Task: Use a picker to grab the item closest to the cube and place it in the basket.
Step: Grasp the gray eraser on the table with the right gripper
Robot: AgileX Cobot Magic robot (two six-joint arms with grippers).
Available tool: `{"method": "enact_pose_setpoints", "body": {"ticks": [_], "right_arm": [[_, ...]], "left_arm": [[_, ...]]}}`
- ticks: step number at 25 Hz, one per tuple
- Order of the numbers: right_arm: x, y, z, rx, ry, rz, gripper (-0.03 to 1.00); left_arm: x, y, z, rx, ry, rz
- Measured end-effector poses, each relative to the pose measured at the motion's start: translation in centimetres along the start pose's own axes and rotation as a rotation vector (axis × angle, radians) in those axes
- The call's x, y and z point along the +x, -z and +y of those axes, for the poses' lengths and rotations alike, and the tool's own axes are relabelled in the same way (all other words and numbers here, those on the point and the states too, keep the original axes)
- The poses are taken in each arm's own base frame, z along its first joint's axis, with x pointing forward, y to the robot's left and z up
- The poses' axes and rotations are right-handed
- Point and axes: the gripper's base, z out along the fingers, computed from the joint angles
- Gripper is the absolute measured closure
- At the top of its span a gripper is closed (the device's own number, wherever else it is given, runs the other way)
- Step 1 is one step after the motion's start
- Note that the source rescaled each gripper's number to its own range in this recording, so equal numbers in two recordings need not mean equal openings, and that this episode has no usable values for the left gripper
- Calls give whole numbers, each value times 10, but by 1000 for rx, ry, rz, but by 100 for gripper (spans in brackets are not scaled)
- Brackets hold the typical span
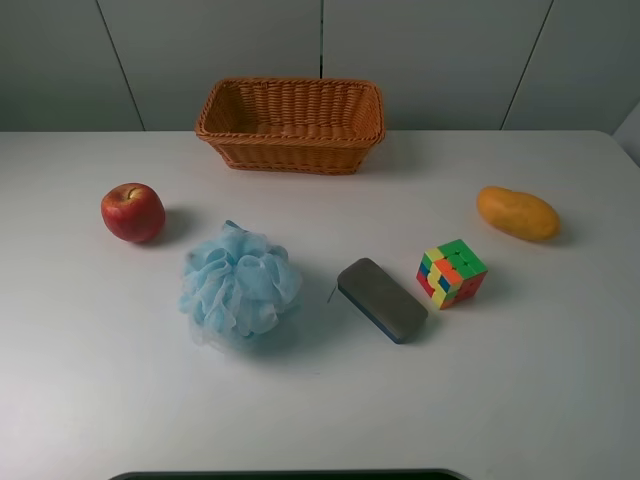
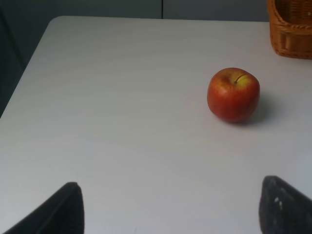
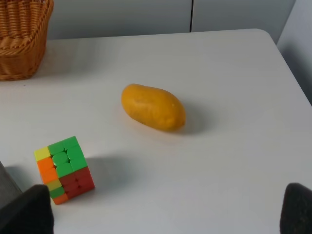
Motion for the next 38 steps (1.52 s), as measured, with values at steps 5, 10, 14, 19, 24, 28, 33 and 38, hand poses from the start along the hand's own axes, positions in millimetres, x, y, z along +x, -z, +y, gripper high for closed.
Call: {"method": "enact_pose_setpoints", "body": {"ticks": [5, 10, 14, 19, 24, 28, 33, 38], "right_arm": [[0, 0, 0, 0, 0, 0, -3], [0, 0, 0, 0, 0, 0, -3], [0, 0, 0, 0, 0, 0, -3], [0, 0, 0, 0, 0, 0, -3], [0, 0, 0, 0, 0, 0, -3], [0, 0, 0, 0, 0, 0, -3], [0, 0, 0, 0, 0, 0, -3], [0, 0, 0, 0, 0, 0, -3]], "left_arm": [[0, 0, 0, 0, 0, 0], [0, 0, 0, 0, 0, 0], [0, 0, 0, 0, 0, 0], [0, 0, 0, 0, 0, 0], [0, 0, 0, 0, 0, 1], [0, 0, 0, 0, 0, 1], [0, 0, 0, 0, 0, 1], [0, 0, 0, 0, 2, 1]]}}
